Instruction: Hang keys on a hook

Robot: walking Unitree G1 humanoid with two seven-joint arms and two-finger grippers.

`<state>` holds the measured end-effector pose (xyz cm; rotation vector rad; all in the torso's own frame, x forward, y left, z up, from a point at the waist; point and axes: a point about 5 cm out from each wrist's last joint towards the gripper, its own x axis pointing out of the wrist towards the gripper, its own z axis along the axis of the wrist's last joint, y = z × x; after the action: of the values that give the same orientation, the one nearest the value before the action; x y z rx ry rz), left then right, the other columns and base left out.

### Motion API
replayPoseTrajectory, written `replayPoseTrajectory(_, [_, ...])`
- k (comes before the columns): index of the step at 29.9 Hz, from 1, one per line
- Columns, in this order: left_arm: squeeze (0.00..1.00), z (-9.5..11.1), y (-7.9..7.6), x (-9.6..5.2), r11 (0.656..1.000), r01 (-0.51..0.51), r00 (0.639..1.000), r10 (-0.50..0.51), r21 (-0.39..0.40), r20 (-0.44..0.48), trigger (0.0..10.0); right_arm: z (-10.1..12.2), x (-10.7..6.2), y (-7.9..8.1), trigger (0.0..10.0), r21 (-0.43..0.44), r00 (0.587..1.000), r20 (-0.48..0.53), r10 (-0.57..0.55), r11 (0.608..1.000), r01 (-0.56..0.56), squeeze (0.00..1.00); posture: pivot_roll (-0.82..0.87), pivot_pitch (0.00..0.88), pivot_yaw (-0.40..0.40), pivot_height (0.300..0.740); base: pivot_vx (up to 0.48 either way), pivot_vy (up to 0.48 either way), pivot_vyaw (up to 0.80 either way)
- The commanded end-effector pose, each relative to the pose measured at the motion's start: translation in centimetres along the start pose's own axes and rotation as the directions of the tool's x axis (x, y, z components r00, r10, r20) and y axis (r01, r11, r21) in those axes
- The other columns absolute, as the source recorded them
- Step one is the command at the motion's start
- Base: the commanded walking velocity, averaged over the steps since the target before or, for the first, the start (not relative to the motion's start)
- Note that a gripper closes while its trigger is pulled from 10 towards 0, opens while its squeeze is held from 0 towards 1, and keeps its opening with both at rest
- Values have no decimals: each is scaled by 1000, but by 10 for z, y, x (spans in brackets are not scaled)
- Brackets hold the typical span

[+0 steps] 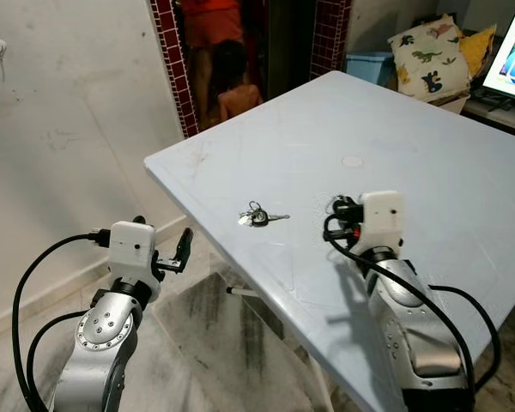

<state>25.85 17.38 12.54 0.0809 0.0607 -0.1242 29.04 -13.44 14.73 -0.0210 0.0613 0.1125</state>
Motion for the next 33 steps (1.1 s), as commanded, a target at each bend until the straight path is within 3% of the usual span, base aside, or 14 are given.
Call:
replayPoseTrajectory(1, [0, 2, 4, 0, 1000, -22, 1000, 22, 8, 2, 10000, 3, -1, 0, 10000, 17, 1000, 4, -5, 1000, 5, 0, -5, 0, 60, 740, 0, 0, 0])
replayPoseTrajectory(17, [0, 2, 18, 14, 998, -61, 998, 61, 28, -9, 10000, 7, 0, 3, 10000, 20, 1000, -1, -9, 1000, 9, 0, -2, 0, 67, 740, 0, 471, 0])
replayPoseTrajectory(33, [0, 5, 19, 18, 997, -66, 998, 66, 30, 5, 10000, 10, 7, -4, 10000, 2, 999, 12, -34, 999, 34, 0, 7, 0, 71, 740, 0, 480, 0])
